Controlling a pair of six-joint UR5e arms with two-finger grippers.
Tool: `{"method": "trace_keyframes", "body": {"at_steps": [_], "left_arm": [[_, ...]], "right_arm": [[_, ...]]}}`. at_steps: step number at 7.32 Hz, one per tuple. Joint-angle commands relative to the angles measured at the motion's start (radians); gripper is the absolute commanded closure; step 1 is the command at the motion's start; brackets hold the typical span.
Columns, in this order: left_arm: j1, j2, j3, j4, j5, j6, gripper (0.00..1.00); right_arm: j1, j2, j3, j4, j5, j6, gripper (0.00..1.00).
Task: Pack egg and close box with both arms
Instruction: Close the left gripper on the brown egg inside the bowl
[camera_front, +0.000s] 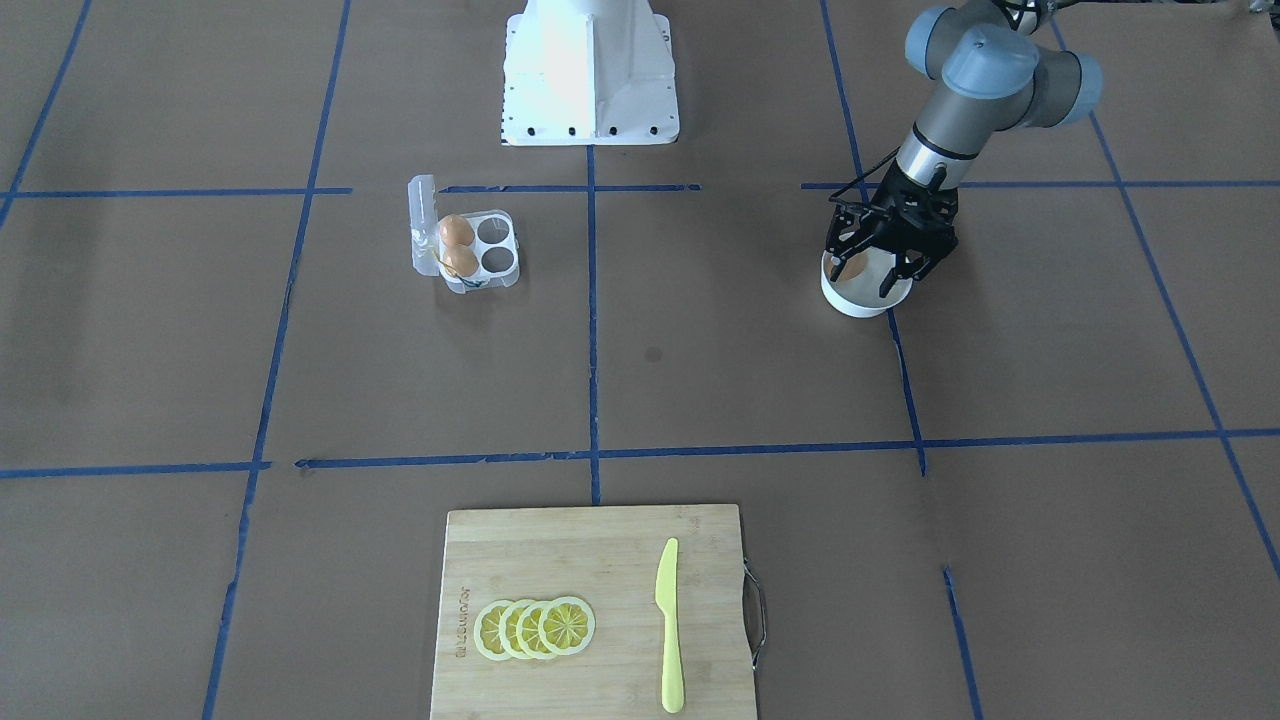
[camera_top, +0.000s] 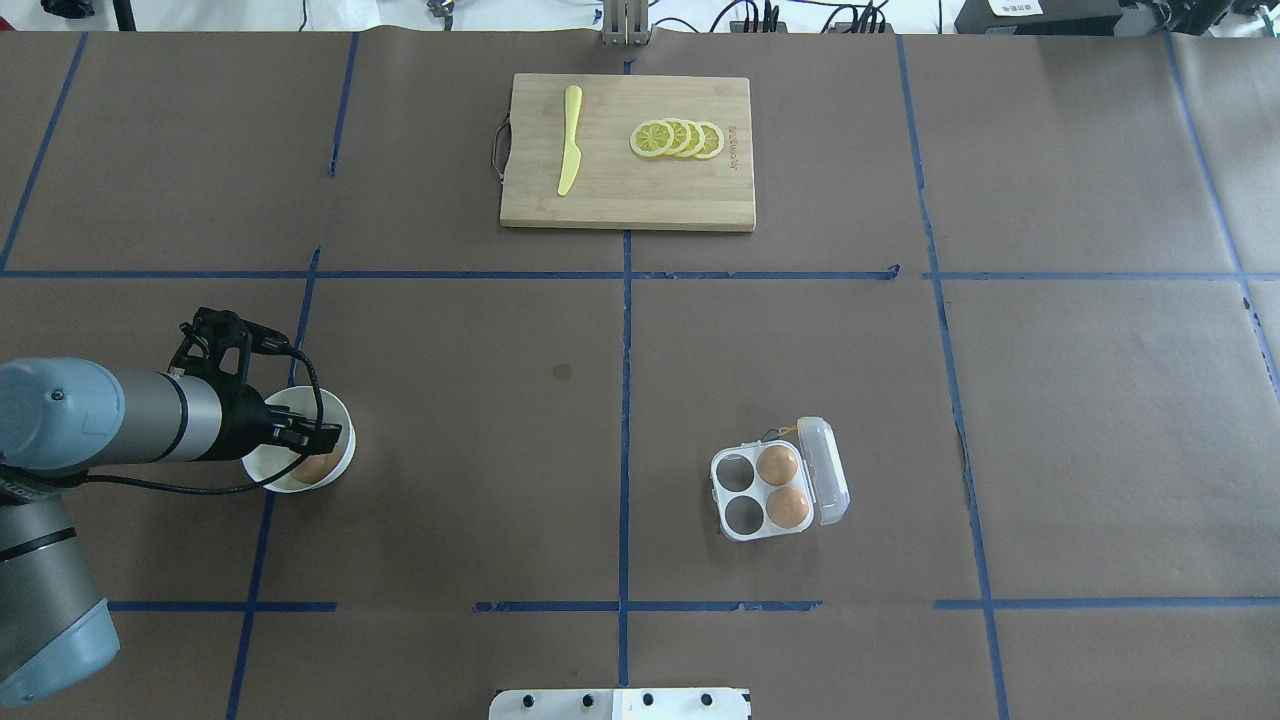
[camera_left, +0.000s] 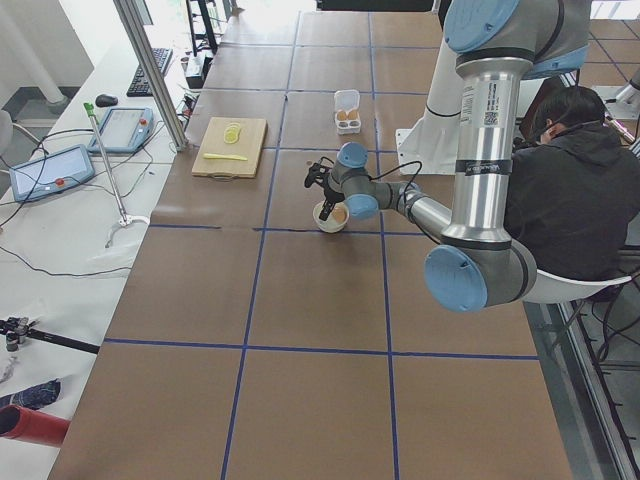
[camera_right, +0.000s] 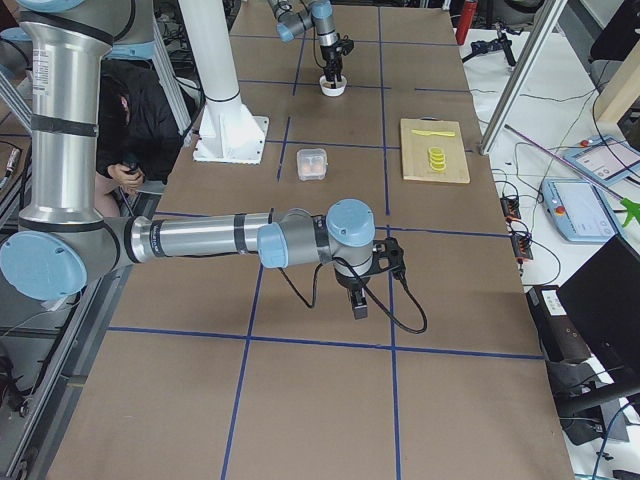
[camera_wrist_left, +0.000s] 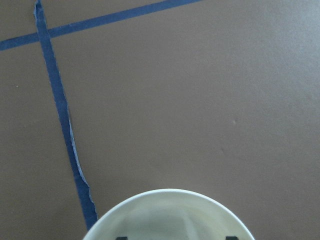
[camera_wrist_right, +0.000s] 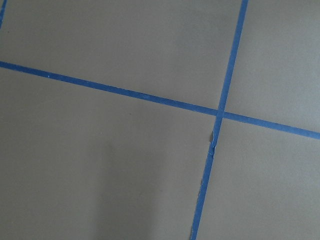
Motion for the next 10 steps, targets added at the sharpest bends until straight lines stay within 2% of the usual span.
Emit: {"method": "trace_keyframes", "body": {"at_steps": [1, 3, 9, 10], "left_arm": [[-0.009, 0.023, -0.008, -0.001, -0.006, 0.207, 0.29], [-0.027, 0.034, -0.018, -0.004, -0.030, 0.297, 0.28], [-0.024, 0.031, -0.031, -0.018, -0.034, 0.298, 0.27], [-0.026, 0.033, -0.027, -0.031, -0.084, 0.298, 0.27]], "right_arm": [[0.000, 0.000, 0.000, 0.000, 0.000, 0.001, 0.00], [0.000, 0.000, 0.000, 0.000, 0.000, 0.001, 0.00], [0.000, 0.000, -0.005, 0.000, 0.000, 0.000, 0.00], [0.000, 0.000, -0.005, 0.000, -0.002, 0.000, 0.00]]}}
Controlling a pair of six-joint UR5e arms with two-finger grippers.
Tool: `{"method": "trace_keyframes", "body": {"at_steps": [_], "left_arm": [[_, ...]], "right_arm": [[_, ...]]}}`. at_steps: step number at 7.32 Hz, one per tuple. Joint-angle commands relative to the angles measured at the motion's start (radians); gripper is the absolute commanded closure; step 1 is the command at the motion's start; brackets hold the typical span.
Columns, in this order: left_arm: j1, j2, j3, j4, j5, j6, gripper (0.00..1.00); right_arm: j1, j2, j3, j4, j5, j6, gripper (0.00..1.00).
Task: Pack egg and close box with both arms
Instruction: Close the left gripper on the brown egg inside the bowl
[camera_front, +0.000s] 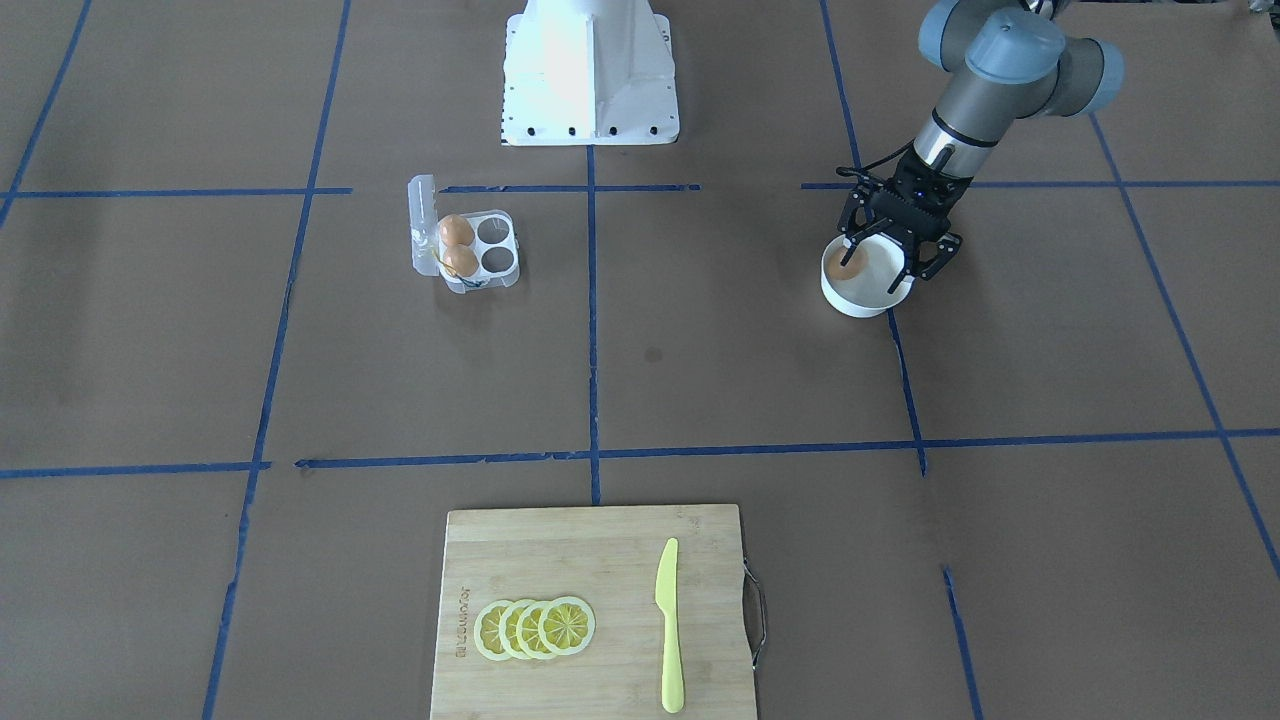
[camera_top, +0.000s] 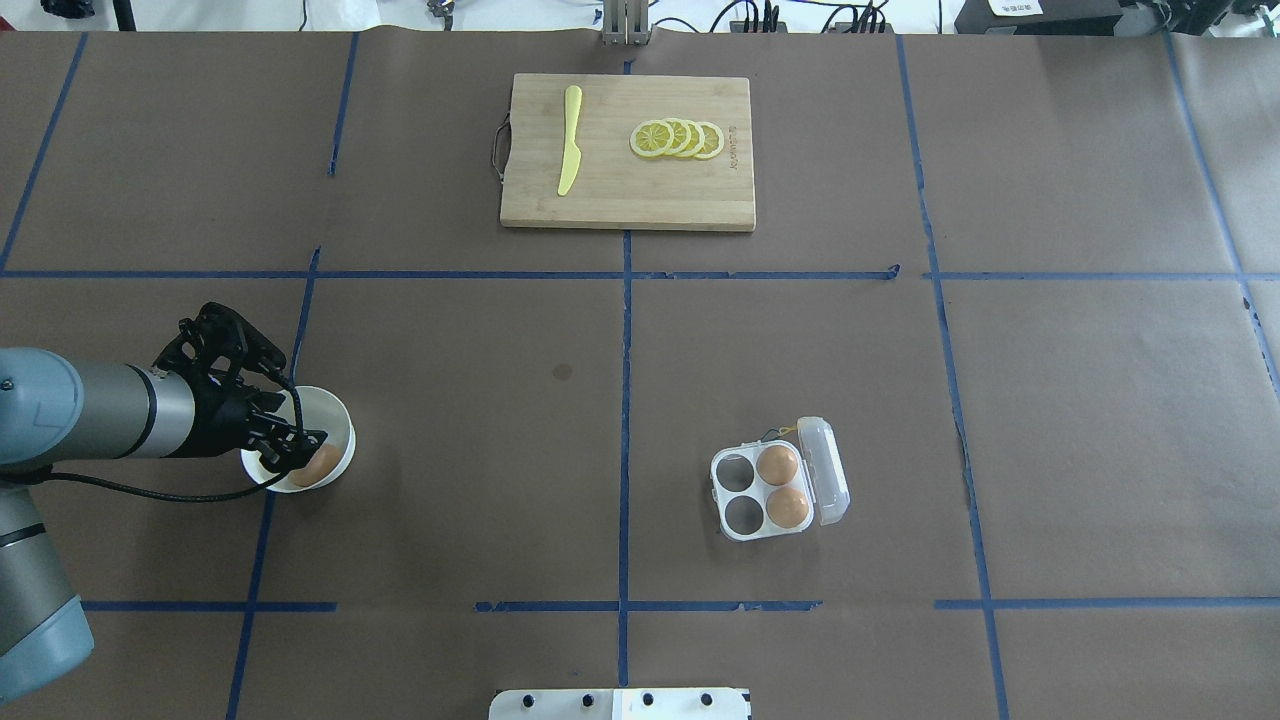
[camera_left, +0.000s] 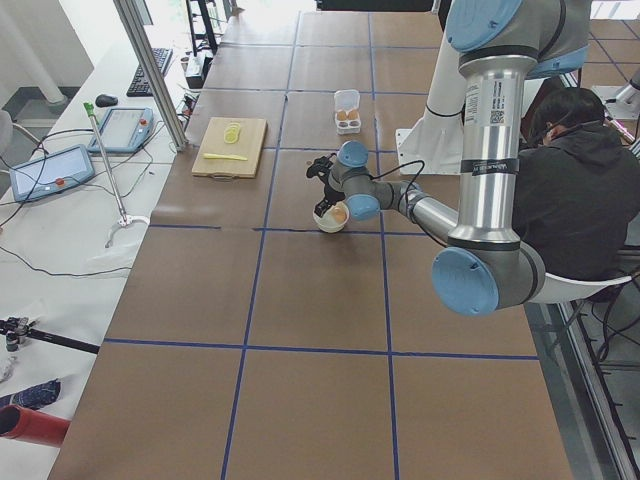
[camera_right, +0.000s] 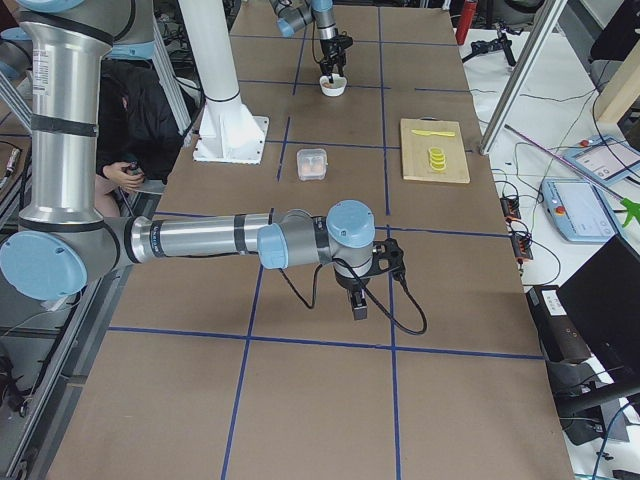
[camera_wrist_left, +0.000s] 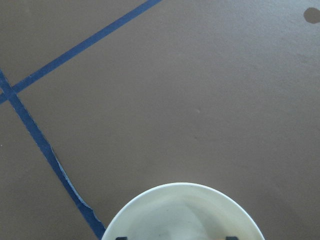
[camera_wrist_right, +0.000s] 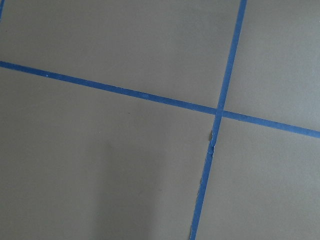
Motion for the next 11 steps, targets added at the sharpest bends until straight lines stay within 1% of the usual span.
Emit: {"method": "trace_keyframes", "body": {"at_steps": [1, 5, 8, 11], "left_arm": [[-0.001, 0.004, 0.008, -0.036, -0.082, 0.000, 0.27], [0.001, 0.003, 0.034, -0.048, -0.083, 0.000, 0.27], [0.001, 0.003, 0.069, -0.093, -0.083, 0.000, 0.27], [0.007, 0.001, 0.080, -0.094, -0.083, 0.000, 0.25]], "right_arm": [[0.000, 0.000, -0.001, 0.000, -0.001, -0.002, 0.00], [0.000, 0.000, -0.001, 0.000, -0.001, -0.002, 0.00], [0.000, 0.000, -0.007, 0.002, -0.001, -0.002, 0.00], [0.000, 0.002, -0.007, 0.002, -0.001, -0.002, 0.00]]}}
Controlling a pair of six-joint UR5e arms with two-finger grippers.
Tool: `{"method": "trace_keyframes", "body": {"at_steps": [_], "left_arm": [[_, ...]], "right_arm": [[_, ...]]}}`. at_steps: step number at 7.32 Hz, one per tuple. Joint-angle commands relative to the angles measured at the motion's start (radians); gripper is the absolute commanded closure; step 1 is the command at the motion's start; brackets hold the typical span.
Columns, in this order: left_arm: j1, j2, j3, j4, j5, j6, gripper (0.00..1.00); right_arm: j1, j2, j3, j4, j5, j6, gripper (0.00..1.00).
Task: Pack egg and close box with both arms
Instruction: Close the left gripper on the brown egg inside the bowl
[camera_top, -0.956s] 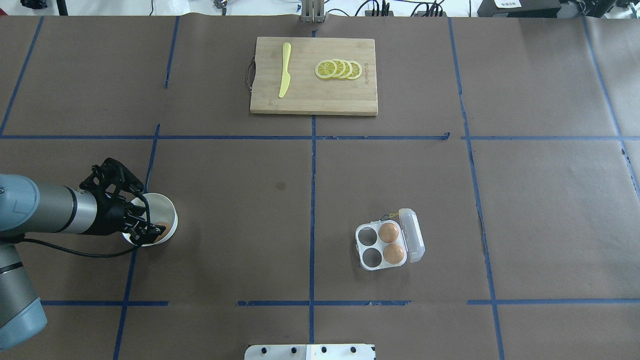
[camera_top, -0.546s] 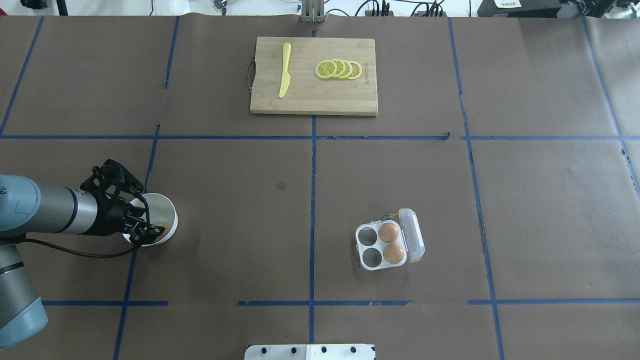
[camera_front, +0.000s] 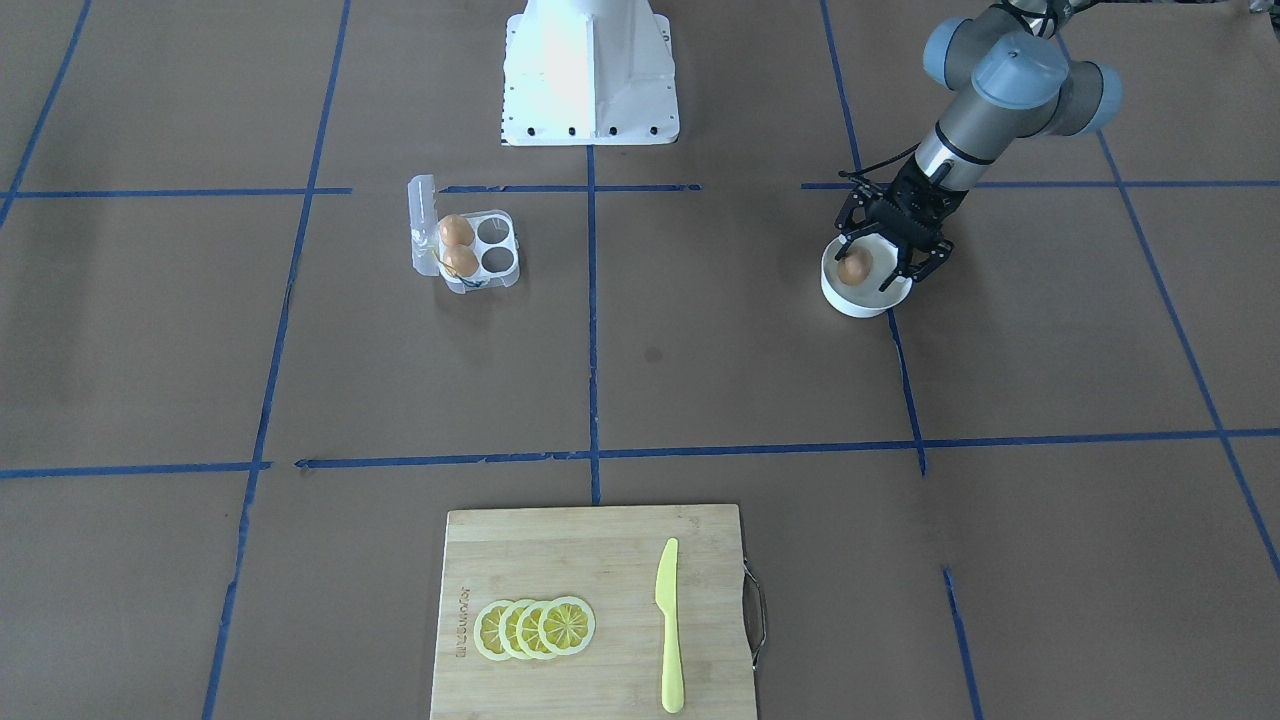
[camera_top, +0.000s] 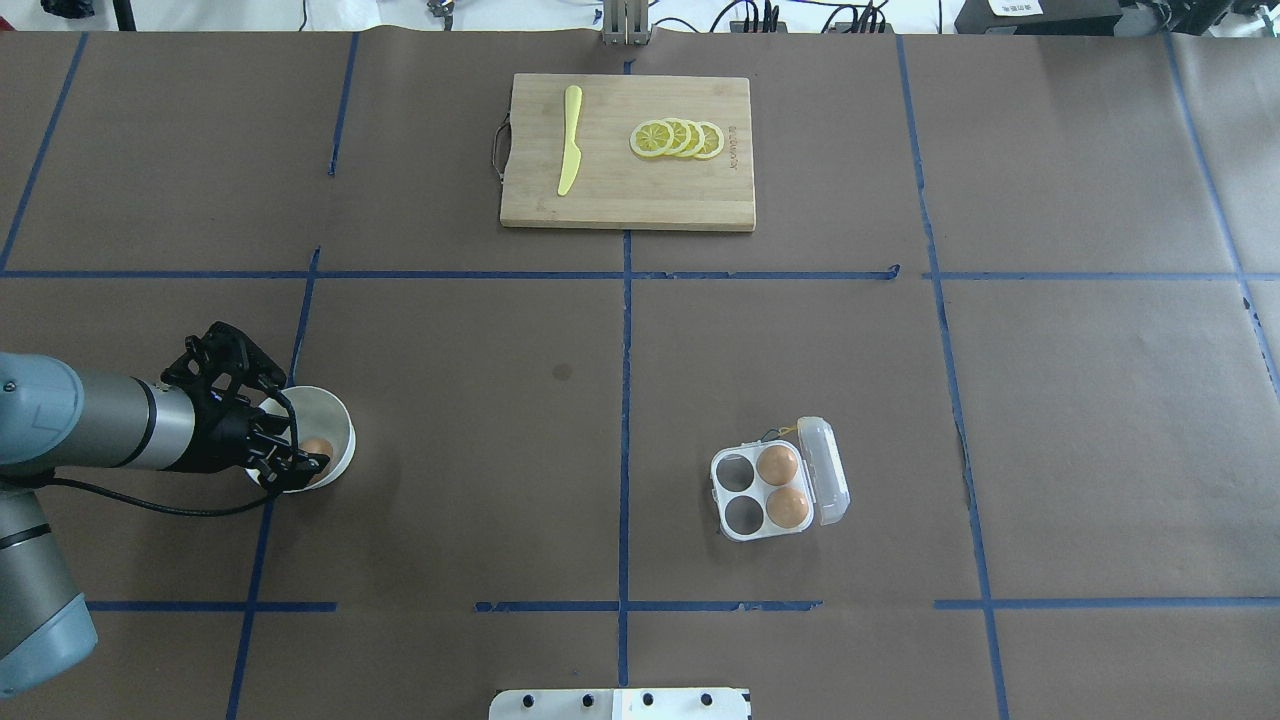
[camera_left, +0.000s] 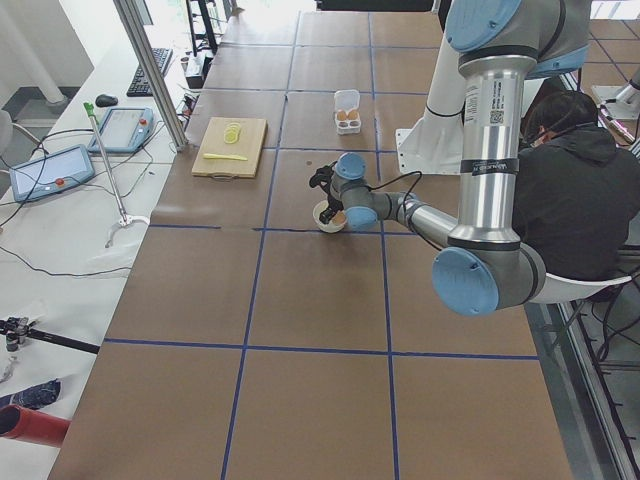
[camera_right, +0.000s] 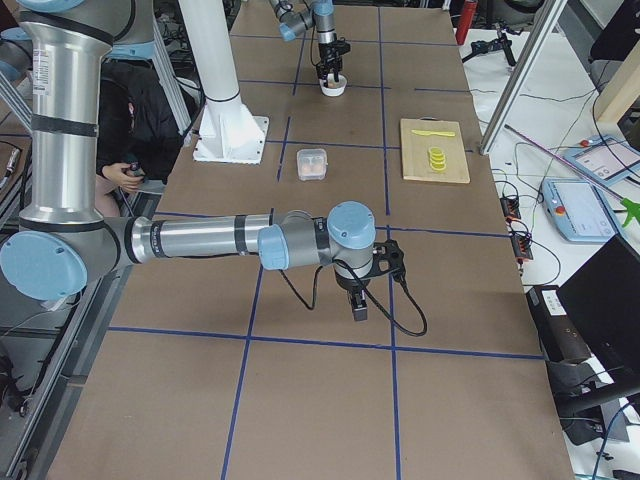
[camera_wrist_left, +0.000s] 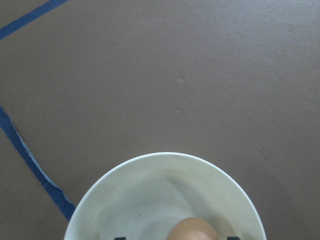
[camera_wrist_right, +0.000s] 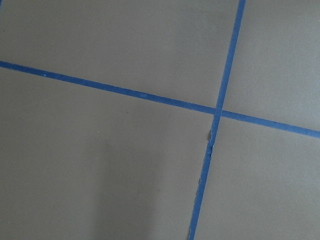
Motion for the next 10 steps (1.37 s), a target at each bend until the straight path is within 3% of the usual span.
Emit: {"method": "trace_keyframes", "body": {"at_steps": [1, 3, 5, 9, 10], "left_arm": [[0.000, -0.001, 0.004, -0.001, 0.001, 0.000, 0.25], [0.000, -0.001, 0.004, -0.001, 0.001, -0.002, 0.26], [0.001, 0.001, 0.012, -0.001, 0.001, -0.002, 0.32], [0.001, 0.001, 0.021, -0.001, 0.001, -0.005, 0.31], [0.000, 0.001, 0.020, -0.001, 0.001, -0.005, 0.40]], "right_arm": [[0.000, 0.001, -0.002, -0.001, 0.000, 0.000, 0.00], [0.000, 0.001, -0.002, 0.000, 0.000, 0.000, 0.00], [0.000, 0.001, -0.002, 0.000, 0.000, 0.000, 0.00], [0.000, 0.000, 0.000, 0.000, 0.000, 0.000, 0.00], [0.000, 0.000, 0.000, 0.000, 0.000, 0.002, 0.00]]}}
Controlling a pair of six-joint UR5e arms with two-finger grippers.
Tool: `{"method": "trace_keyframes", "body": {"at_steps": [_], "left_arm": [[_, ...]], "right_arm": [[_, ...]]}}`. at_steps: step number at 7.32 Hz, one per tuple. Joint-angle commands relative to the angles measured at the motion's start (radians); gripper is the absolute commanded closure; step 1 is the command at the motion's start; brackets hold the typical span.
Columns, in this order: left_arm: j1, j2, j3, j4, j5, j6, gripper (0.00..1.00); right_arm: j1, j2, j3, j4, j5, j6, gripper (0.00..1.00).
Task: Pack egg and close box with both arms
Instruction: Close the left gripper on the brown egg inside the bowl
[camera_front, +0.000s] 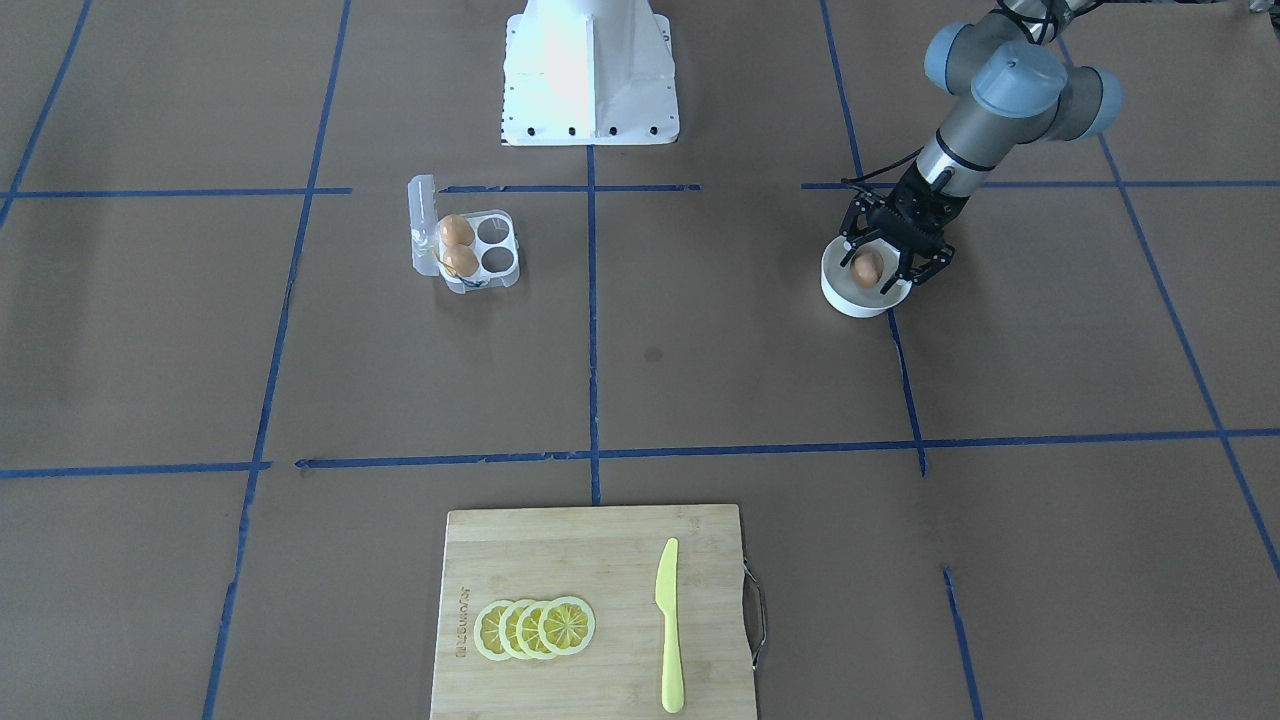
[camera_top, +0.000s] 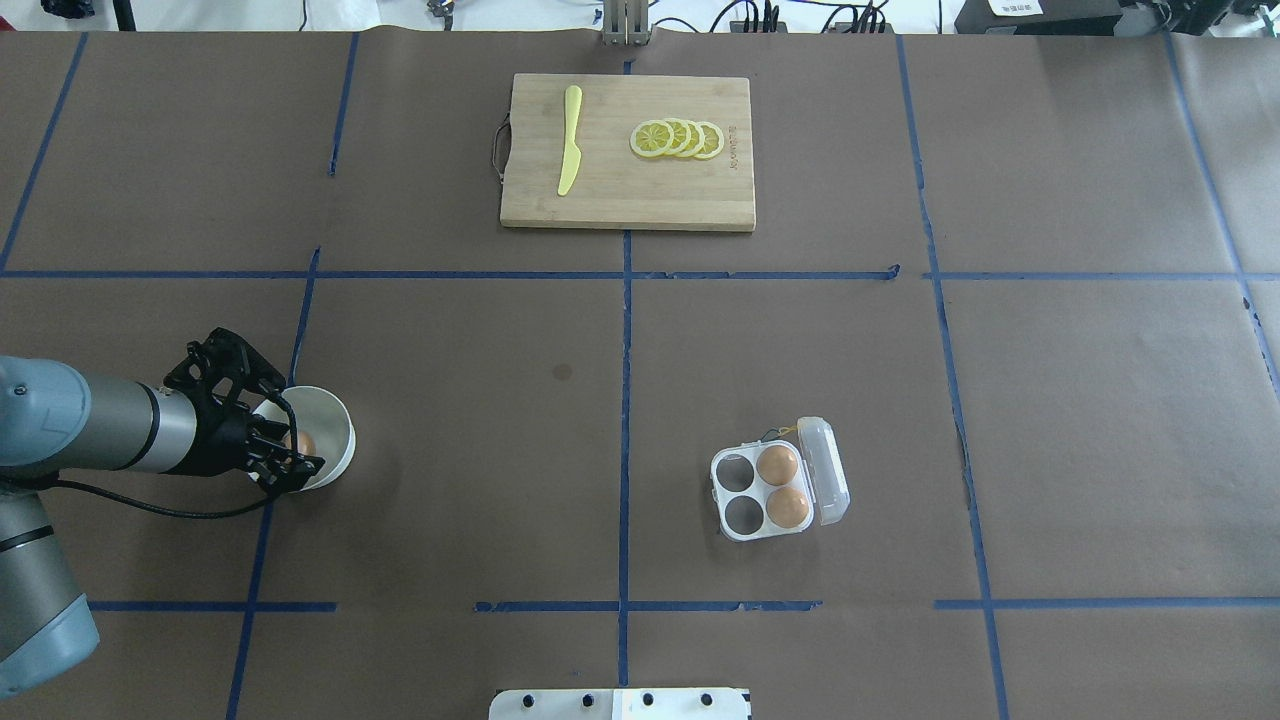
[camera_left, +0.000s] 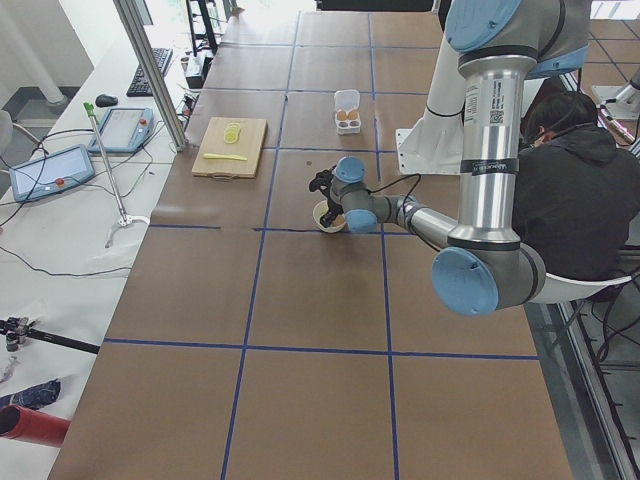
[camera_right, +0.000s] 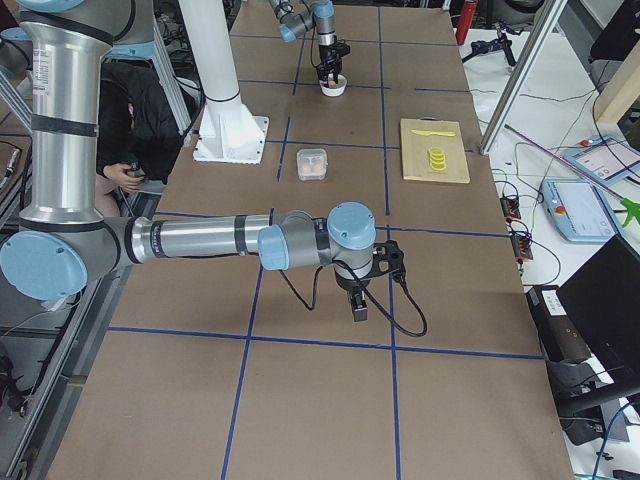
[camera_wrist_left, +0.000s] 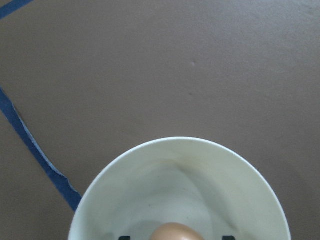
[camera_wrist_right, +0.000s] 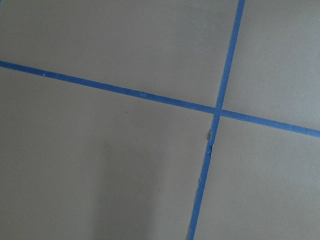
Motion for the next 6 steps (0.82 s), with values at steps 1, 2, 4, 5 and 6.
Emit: {"method": "trace_keyframes", "body": {"at_steps": [1, 2, 4, 5, 6], "left_arm": [[-0.001, 0.000, 0.000, 0.000, 0.000, 0.000, 0.56], [-0.003, 0.002, -0.003, 0.000, 0.002, -0.002, 0.73], [-0.006, 0.000, -0.027, 0.000, 0.000, -0.005, 0.93], [-0.009, 0.000, -0.046, 0.000, -0.008, -0.006, 0.95], [-0.011, -0.002, -0.072, 0.000, -0.008, -0.006, 0.95]], "right_arm": [[0.000, 0.000, 0.001, 0.000, 0.000, 0.001, 0.00], [0.000, 0.000, 0.001, 0.000, 0.000, 0.000, 0.00], [0.000, 0.000, 0.001, 0.000, 0.000, 0.001, 0.00], [0.000, 0.000, 0.001, 0.000, 0.000, 0.001, 0.00], [0.000, 0.000, 0.001, 0.000, 0.002, 0.001, 0.00]]}}
